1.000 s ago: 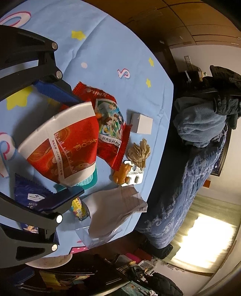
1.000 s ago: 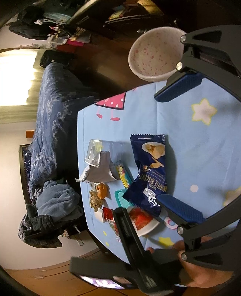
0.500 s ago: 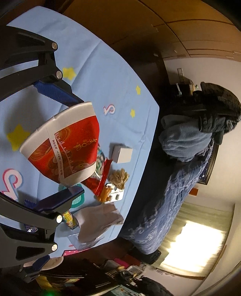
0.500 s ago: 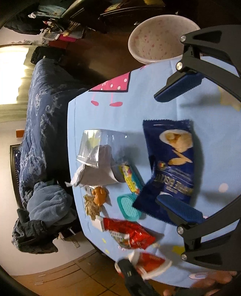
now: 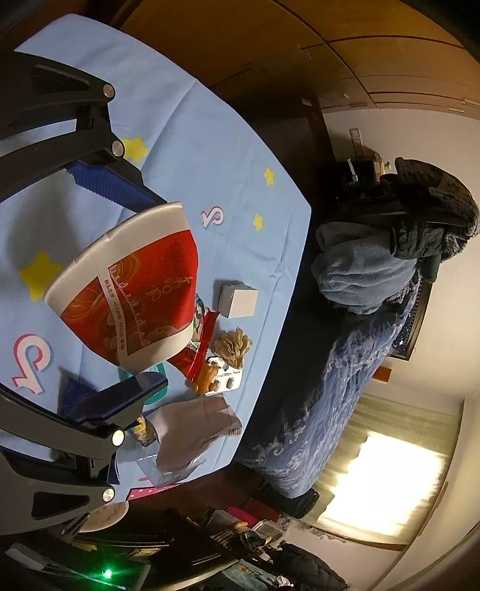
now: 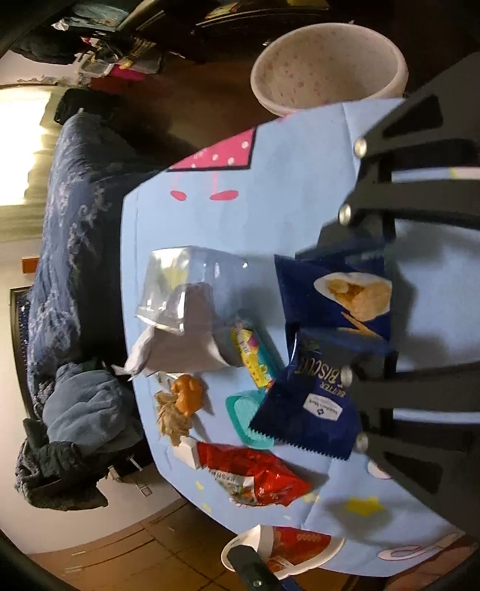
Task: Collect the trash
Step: 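Carry both items over the wastebasket and open both tools to drop them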
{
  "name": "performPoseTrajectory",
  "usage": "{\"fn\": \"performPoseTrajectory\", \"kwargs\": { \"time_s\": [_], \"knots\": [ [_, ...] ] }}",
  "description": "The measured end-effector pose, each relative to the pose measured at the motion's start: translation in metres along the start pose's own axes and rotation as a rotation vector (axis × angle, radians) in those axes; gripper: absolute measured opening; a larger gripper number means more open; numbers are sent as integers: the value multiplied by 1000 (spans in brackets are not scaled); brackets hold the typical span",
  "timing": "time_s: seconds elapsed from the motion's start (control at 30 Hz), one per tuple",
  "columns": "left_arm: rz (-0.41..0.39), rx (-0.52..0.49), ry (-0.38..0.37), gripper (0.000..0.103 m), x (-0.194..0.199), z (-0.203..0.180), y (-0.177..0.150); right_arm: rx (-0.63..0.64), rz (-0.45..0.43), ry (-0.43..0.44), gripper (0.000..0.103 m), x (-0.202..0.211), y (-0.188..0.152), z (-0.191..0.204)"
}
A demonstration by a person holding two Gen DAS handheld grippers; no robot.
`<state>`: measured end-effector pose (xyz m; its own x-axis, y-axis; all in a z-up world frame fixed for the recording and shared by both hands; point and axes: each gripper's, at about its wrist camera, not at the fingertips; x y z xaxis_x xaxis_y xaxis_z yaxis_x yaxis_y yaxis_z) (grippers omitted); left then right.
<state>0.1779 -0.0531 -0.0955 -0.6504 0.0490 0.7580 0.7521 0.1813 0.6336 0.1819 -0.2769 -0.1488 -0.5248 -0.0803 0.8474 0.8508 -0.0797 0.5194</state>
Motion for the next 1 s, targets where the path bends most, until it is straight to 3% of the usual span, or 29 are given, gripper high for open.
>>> {"fn": "performPoseTrajectory", "kwargs": {
  "time_s": [0.13, 0.5, 0.8, 1.0],
  "knots": [
    [-9, -14, -12, 87, 8, -4, -1, -5, -36, 25, 17, 16, -3, -2],
    [-35, -131, -124, 87, 29, -53, -8, -75, -112, 27, 14, 65, -22, -43],
    [-6, -289, -298, 86, 30, -131, -19, -182, -180, -75, 14, 105, -44, -109],
    [17, -418, -401, 86, 19, -198, -30, -288, -214, -203, 14, 123, -60, -168]
  ]
}}
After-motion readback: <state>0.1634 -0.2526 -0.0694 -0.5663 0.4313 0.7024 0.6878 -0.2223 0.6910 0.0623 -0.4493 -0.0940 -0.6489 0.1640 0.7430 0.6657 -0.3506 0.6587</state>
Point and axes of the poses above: each gripper's, at about its wrist camera, not at the fingertips, and x roughly against the way its jaws point, z to its left, y to its top, and after that the axes turned 7 degrees about z, right-handed
